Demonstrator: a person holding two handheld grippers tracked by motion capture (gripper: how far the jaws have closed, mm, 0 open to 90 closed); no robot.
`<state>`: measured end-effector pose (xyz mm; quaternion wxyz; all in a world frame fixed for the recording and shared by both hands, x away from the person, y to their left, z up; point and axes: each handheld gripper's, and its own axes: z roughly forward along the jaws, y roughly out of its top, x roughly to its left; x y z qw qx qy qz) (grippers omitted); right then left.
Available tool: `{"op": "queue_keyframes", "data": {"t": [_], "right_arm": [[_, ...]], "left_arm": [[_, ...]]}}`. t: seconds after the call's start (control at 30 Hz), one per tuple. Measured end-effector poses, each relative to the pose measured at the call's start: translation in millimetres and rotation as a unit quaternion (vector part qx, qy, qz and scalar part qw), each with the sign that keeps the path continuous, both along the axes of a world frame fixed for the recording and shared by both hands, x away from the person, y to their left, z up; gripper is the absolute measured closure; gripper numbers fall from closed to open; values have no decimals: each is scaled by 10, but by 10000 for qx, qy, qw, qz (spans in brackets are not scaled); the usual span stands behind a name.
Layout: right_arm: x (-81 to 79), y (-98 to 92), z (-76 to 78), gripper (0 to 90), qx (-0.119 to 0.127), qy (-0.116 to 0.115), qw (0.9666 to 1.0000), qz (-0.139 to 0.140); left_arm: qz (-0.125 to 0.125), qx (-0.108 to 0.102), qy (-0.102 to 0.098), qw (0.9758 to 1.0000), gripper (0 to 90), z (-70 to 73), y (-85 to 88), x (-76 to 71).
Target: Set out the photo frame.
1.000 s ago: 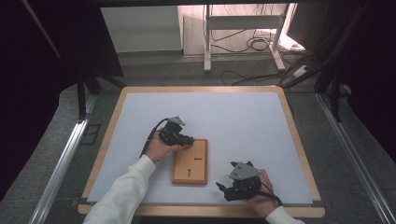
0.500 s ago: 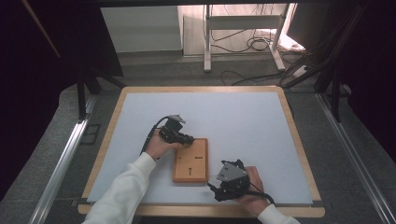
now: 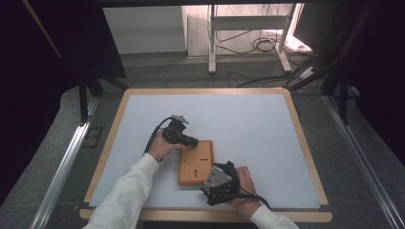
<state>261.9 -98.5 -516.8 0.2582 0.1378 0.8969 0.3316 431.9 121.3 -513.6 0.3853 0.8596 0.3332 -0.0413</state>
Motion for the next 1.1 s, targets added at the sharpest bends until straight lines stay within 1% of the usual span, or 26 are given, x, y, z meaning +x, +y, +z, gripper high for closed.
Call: {"op": "queue_keyframes", "data": {"t": [0.13, 0.27, 0.33, 0.37, 0.47, 0.53, 0.6, 0.67, 0.77, 0.8, 0.83, 0.9, 0.97, 1.03, 1.07, 1.1], "right_arm": [[3, 87, -35, 105, -178, -127, 9997, 82], [20, 146, -75, 111, -376, -370, 9986, 65], [32, 162, -95, 123, -442, -456, 9980, 52], [42, 170, -108, 126, -509, -537, 9973, 16], [64, 182, -123, 137, -565, -638, 9963, -52], [60, 198, -138, 152, -637, -829, 9945, -55], [48, 215, -141, 172, -710, -960, 9928, 4], [31, 233, -132, 216, -727, -1020, 9921, 47], [30, 234, -109, 260, -708, -938, 9930, 86], [35, 233, -100, 281, -698, -955, 9929, 119], [33, 233, -96, 298, -674, -955, 9931, 88], [45, 223, -81, 318, -685, -1002, 9926, 50], [66, 206, -78, 330, -656, -964, 9932, 26], [75, 196, -73, 336, -677, -997, 9927, 4], [75, 192, -69, 339, -679, -1005, 9926, -3], [79, 188, -63, 347, -649, -1027, 9926, 5]], "left_arm": [[-27, -17, 53, 10000, 824, 1, 6, 31], [-36, -28, 87, 10000, 824, 1, 11, 47], [-47, -17, 82, 10000, 823, 3, 7, 46], [-51, -9, 80, 10000, 823, 3, 6, 45], [-32, 16, 59, 10000, 826, 8, 1, 39], [-30, 42, 26, 10000, 829, 12, -2, 36], [-19, 44, -26, 10000, 830, 9, -2, 28], [-8, 70, -87, 9999, 835, 11, -6, 15], [36, 68, -139, 9999, 837, 6, 4, 1], [61, 87, -189, 9998, 834, 9, 12, -11], [80, 88, -216, 9997, 815, 11, 15, -21], [127, 103, -351, 9993, 785, 23, 35, -55], [201, 27, -427, 9989, 753, 35, 65, -84], [268, -21, -486, 9985, 704, 56, 104, -109], [333, -26, -548, 9979, 678, 84, 146, -138], [378, -54, -583, 9976, 639, 96, 168, -156]]}}
